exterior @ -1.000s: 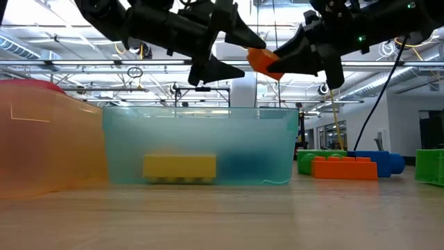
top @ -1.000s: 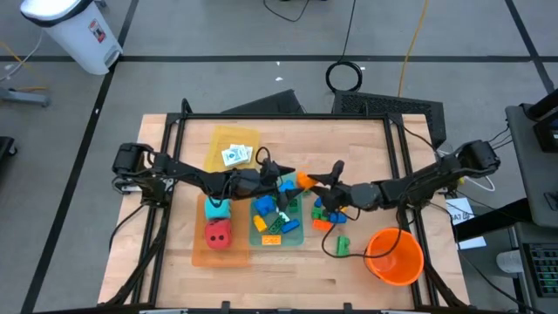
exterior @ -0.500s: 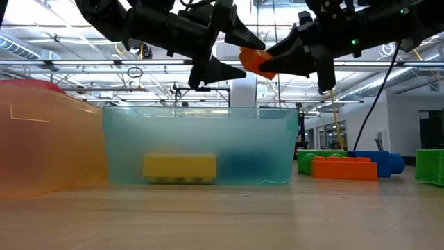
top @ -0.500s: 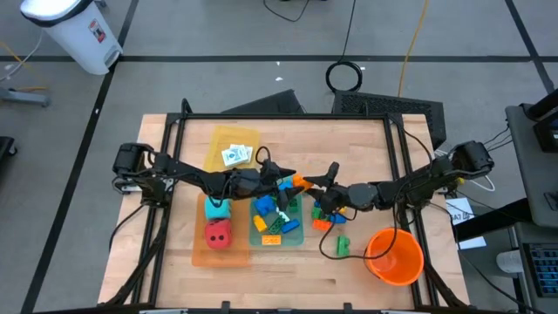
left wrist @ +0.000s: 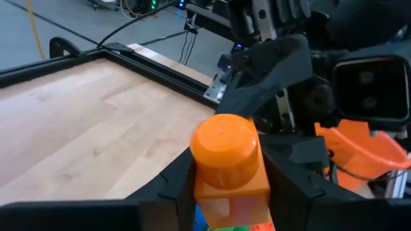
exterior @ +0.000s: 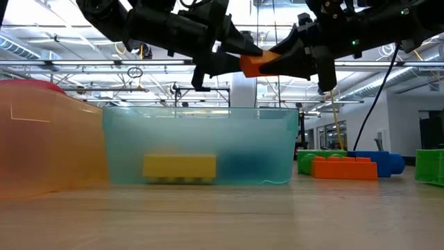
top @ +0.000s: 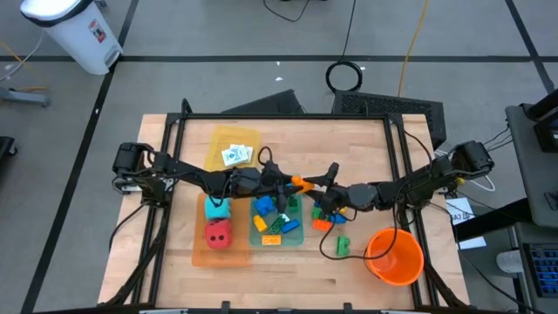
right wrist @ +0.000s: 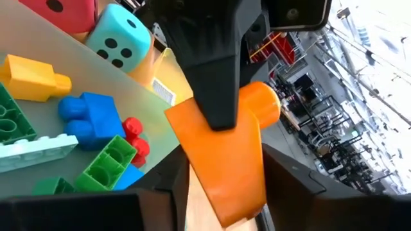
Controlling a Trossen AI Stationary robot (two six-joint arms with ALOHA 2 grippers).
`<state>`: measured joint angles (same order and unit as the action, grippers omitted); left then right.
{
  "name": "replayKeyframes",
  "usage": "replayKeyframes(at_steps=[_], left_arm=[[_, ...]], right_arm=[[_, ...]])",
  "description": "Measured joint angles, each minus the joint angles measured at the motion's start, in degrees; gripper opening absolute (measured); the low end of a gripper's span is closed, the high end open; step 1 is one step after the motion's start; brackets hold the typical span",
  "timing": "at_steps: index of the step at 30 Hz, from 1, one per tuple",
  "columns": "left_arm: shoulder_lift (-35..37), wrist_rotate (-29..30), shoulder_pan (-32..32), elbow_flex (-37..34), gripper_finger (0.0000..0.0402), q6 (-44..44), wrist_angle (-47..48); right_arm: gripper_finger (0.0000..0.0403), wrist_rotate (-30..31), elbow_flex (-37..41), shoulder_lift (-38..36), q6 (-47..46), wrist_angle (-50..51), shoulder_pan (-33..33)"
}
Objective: Pick & Place Toys
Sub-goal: Put the yellow game piece into the green bin
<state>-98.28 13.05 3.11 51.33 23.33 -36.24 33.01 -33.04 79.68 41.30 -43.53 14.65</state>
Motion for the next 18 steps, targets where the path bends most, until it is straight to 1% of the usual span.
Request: replayKeyframes(at_steps=[2, 5, 9, 14, 16, 18], left_arm=[[0.0, -0.8, 0.0, 0.0, 0.0143, -1.6, 0.1], [0.1, -2.2, 0.0, 0.0, 0.0143, -1.9, 0.1], [1.3, -2.6, -0.2, -0.1, 0.0141, -2.1, 2.2], [5.0, 0.1, -0.4, -0.2, 0.0139, -1.4, 13.2], [6.8, -0.2, -0.6, -0.2, 0.0138, -0.2, 17.7], [8.2, -2.3, -0.8, -0.1, 0.0138, 0.8, 23.4]], right_arm=[[0.0149, 0.4, 0.0, 0.0, -1.6, 0.5, 0.4], [0.0157, 3.5, 0.0, -0.8, -4.9, 2.2, 1.2], [0.016, 4.7, -0.8, -5.1, -10.4, 10.3, 1.7], [0.0162, 2.8, -1.7, -12.3, -19.3, 18.4, 1.6], [0.0162, 2.8, -1.7, -14.6, -21.6, 21.4, 1.5], [0.0162, 2.7, -1.6, -17.0, -24.0, 24.6, 1.1]])
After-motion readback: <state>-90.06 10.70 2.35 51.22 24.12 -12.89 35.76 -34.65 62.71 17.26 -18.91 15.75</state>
